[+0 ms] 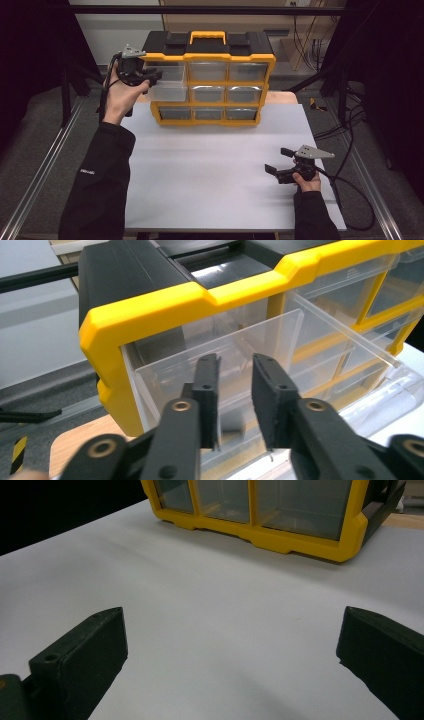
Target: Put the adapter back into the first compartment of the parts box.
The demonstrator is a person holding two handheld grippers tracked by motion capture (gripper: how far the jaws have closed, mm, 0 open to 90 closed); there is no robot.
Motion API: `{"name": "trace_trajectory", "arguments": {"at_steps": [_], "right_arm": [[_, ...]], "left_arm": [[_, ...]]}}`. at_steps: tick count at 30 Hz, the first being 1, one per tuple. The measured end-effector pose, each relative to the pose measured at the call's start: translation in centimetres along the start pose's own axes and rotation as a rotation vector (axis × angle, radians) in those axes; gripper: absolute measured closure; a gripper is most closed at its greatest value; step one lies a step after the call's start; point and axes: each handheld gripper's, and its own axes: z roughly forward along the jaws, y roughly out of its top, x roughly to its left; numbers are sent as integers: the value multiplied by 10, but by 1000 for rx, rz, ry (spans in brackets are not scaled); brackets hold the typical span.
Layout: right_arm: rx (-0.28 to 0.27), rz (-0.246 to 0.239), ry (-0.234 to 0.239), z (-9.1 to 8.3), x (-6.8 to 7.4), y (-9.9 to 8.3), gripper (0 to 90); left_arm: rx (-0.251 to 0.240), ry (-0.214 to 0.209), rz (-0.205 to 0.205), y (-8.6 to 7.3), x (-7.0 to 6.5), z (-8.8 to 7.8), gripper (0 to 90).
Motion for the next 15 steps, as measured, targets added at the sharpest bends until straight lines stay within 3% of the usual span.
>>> {"name": "trace_trajectory", "arguments": {"at_steps": [6,15], "right_arm": [[-1,1,0,0,0,0,5],[-2,0,-1,0,0,0,5]], "left_arm": [[-53,1,-10,2,0,-11,520],[-110,-43,-17,2,-1,-32,294]]}}
